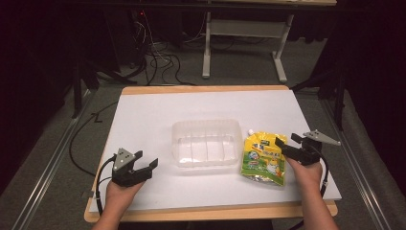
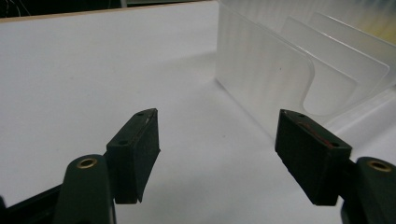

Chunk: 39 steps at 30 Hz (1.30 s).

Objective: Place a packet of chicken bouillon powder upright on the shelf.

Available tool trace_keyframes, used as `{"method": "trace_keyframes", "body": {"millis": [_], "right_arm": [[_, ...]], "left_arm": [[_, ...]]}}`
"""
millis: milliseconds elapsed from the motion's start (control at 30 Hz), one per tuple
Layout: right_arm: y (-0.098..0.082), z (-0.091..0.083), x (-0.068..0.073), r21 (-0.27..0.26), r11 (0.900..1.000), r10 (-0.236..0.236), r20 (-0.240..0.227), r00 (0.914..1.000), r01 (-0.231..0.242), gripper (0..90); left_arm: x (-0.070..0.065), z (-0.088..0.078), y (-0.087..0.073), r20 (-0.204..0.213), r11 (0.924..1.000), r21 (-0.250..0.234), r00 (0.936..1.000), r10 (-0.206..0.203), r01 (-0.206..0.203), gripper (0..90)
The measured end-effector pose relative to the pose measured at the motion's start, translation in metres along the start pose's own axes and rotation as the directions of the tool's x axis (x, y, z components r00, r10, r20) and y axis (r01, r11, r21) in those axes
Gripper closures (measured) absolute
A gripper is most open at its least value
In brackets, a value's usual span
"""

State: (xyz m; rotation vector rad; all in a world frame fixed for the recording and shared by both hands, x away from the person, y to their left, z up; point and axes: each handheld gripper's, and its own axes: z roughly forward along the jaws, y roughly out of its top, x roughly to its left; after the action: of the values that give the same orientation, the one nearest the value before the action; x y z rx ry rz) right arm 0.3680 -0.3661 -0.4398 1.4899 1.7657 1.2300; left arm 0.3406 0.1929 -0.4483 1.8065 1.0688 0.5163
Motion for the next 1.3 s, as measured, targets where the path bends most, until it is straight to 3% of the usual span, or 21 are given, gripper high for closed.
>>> {"method": "trace_keyframes", "body": {"millis": [233,433,500,967,1067,1133,1200,1300], "right_arm": [[-0.001,0.019,-0.023,0.039,0.997,0.073,0.001,0.9973,-0.073,23.9],[0.002,0.031,-0.037,0.069,0.988,0.138,0.016,0.9903,-0.139,25.9],[0.001,0.038,-0.043,0.092,0.981,0.172,0.020,0.9849,-0.173,27.7],[-0.001,0.054,-0.051,0.182,0.950,0.261,-0.016,0.9651,-0.254,32.6],[-0.005,0.056,-0.055,0.201,0.937,0.297,-0.037,0.9540,-0.285,36.1],[-0.005,0.055,-0.055,0.202,0.936,0.301,-0.041,0.9526,-0.287,37.2],[-0.006,0.055,-0.056,0.206,0.932,0.319,-0.069,0.9452,-0.300,40.4],[-0.006,0.055,-0.055,0.204,0.934,0.315,-0.081,0.9455,-0.294,42.5]], "left_arm": [[0.000,-0.003,-0.001,0.001,1.0000,0.000,1.0000,0.007,-0.007,31.4],[0.001,-0.005,-0.003,0.000,1.0000,-0.001,1.0000,0.001,-0.001,31.6],[0.002,-0.006,-0.004,-0.001,1.0000,0.003,1.0000,0.000,0.000,31.7],[0.001,-0.008,-0.006,0.002,0.9999,0.010,1.0000,0.008,-0.008,31.7],[0.001,-0.008,-0.007,0.002,0.9999,0.008,1.0000,0.007,-0.007,31.7],[0.001,-0.008,-0.007,0.002,0.9999,0.009,1.0000,0.006,-0.006,31.7],[0.001,-0.008,-0.007,0.003,0.9999,0.010,1.0000,0.008,-0.008,31.7],[0.001,-0.007,-0.007,0.004,0.9999,0.011,0.9999,0.012,-0.012,31.7]]}}
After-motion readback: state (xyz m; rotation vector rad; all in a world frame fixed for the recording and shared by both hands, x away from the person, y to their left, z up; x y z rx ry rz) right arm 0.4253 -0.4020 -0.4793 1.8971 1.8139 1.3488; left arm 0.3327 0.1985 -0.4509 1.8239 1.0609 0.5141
